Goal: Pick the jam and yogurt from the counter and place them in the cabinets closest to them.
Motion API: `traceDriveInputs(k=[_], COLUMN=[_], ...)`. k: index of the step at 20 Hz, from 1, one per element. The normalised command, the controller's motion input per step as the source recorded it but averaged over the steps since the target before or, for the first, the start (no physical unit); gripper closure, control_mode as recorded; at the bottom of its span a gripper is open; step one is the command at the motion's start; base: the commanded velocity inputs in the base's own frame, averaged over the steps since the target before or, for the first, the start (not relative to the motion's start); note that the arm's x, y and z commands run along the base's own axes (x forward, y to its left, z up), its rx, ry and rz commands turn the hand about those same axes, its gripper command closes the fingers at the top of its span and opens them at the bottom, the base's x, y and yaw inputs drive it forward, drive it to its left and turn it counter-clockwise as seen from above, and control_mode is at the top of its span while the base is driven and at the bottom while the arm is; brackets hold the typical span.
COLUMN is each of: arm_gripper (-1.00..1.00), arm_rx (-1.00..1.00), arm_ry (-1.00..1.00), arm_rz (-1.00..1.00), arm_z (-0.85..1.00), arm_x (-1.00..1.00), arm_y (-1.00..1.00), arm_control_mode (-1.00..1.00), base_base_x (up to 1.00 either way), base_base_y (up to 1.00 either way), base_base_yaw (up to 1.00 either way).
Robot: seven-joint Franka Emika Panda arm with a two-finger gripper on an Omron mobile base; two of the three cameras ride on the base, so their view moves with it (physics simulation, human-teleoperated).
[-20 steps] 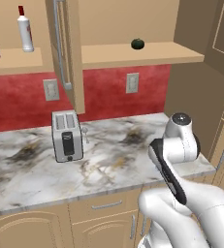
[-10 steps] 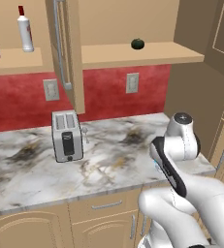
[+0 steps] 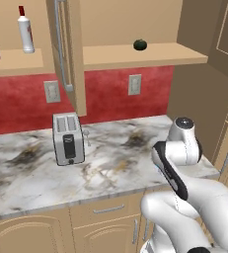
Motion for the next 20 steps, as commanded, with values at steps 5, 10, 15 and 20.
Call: traceDriveInputs(k=[5,10,15,20], arm_gripper=[-1.0,-1.0,-1.0,-1.0], arm_rx=[0.0,0.0,0.0,0.0], arm_ry=[0.03,0.03,0.01,0.01], arm_rz=[0.0,0.0,0.0,0.0], arm_z=[-0.35,-0.33,-0.31,-0.36], arm_x=[0.11,0.24,0.28,0.17], arm_y=[0.0,0.0,0.0,0.0], arm_control_mode=[-1.0,-1.0,-1.0,-1.0], base_base_x=[0.0,0.0,0.0,0.0], base_base_y=[0.0,0.0,0.0,0.0], base_base_yaw=[0.0,0.0,0.0,0.0])
